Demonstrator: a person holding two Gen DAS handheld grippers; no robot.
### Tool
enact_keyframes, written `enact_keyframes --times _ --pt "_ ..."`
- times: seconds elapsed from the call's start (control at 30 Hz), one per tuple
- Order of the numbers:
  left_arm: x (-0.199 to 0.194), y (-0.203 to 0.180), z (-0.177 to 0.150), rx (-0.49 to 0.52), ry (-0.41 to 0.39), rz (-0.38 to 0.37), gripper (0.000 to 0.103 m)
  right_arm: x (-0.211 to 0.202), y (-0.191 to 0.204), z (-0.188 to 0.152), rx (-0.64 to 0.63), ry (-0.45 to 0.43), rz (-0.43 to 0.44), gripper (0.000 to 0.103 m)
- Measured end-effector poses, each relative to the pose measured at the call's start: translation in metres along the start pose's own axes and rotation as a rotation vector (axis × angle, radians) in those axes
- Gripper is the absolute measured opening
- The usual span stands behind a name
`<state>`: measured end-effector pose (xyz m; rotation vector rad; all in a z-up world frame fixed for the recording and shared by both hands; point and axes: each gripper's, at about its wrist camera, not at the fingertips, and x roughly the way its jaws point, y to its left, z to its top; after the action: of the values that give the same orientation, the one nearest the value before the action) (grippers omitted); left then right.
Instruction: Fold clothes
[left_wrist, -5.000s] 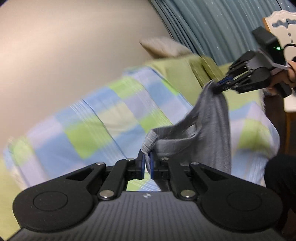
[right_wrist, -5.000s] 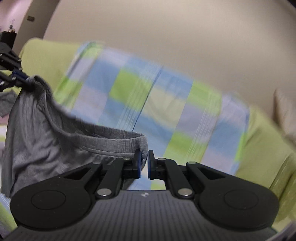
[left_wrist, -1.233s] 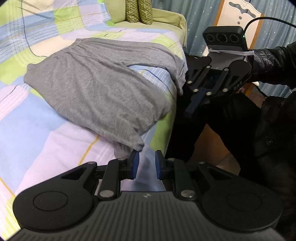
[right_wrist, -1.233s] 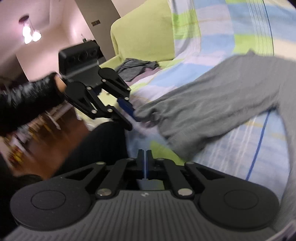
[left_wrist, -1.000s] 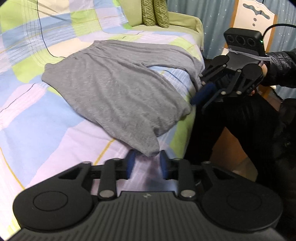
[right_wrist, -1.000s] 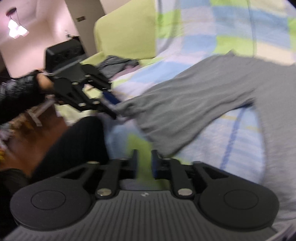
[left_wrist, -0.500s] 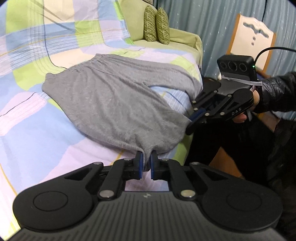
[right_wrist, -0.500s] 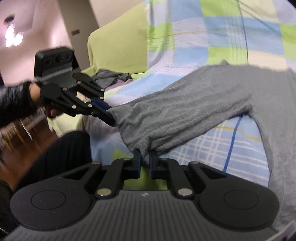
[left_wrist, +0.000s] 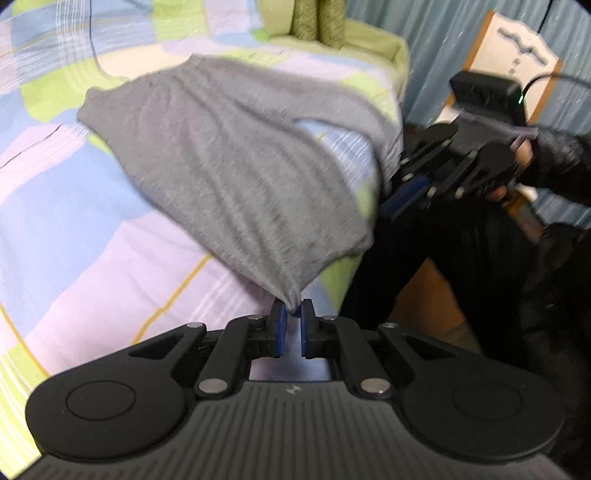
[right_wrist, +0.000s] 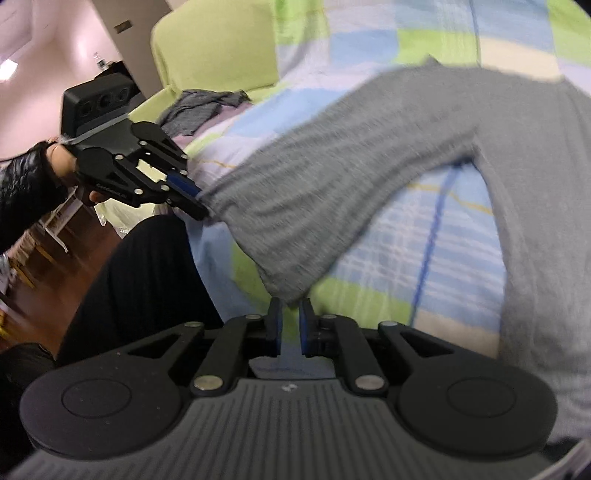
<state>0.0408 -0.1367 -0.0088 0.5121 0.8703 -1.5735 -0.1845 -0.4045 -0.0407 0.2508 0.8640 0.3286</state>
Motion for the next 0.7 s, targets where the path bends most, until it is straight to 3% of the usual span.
enact_keyframes --times 0.13,0.23,0.37,0.47,0.5,0.53,0.6,0.7 --pt "-0.010 0.001 0.003 0.007 -0.045 0.038 0.009 0.002 0.017 0.006 -0.097 -0.045 -0.030 0.023" --pt "-0.006 -0.001 0.001 0.037 -0.023 0.087 0.026 0.009 0.025 0.014 -0.140 -0.053 -0.071 0.032" --pt "0.004 -0.003 -0.003 0.052 -0.006 0.095 0.031 0.028 0.015 0.009 -0.093 0.068 -0.081 0.036" --pt "0.010 -0.002 -0.006 0.043 -0.024 0.068 0.028 0.029 0.003 0.004 -0.013 0.021 -0.054 0.036" --pt "0.011 -0.002 -0.007 0.039 -0.029 0.049 0.014 0.029 0.000 0.004 0.008 -0.004 -0.038 0.035" --pt "0.011 -0.002 -0.007 0.035 -0.030 0.020 0.007 0.029 -0.006 0.003 0.047 -0.042 -0.005 0.026" --pt "0.005 -0.002 -0.005 0.032 -0.032 -0.023 0.007 0.031 -0.014 0.004 0.117 -0.076 0.054 0.005" --pt "-0.007 0.000 0.002 0.019 -0.036 -0.064 0.007 0.029 -0.023 0.008 0.192 -0.038 0.128 0.005"
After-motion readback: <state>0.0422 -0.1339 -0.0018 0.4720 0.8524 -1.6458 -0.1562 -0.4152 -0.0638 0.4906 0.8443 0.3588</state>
